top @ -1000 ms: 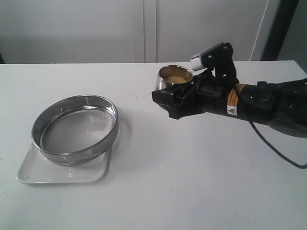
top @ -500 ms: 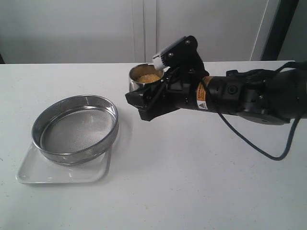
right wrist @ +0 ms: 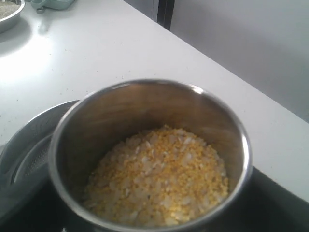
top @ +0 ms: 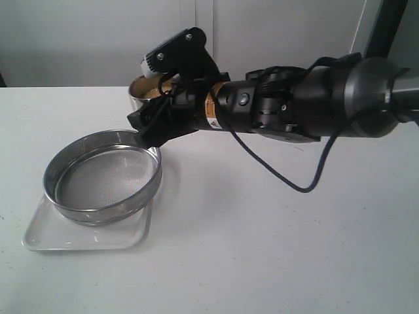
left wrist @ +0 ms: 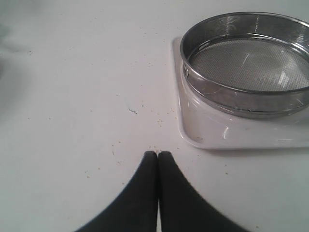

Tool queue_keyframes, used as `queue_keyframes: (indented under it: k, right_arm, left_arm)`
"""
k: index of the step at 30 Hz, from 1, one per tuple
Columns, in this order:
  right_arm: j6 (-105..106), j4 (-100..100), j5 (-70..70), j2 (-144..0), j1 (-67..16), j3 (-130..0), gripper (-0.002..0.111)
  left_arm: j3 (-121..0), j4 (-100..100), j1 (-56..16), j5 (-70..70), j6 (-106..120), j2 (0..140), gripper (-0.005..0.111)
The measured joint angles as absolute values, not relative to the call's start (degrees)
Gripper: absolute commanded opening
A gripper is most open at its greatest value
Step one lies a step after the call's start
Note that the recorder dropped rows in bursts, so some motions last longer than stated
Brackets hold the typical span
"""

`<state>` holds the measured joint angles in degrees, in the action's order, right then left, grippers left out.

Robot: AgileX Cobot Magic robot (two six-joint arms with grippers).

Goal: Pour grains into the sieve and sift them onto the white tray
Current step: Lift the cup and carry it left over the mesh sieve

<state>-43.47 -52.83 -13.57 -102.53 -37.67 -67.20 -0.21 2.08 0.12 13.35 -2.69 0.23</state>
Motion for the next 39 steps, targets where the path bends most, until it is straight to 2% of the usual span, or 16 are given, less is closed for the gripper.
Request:
queue_keyframes:
  k: [16,39]
  right_arm:
    - [-41.86,-54.07,0.41,-116.44,-44.06,-84.64,0.000]
    - [-27.85,-54.27,14.59,-122.56,-46.84,-93.10,0.000]
  left_arm:
    - [-0.21,2.08,0.12,13.35,-2.69,0.23,0.000]
    - [-0.21,2.08,0.12,13.35,-2.69,0.23,0.000]
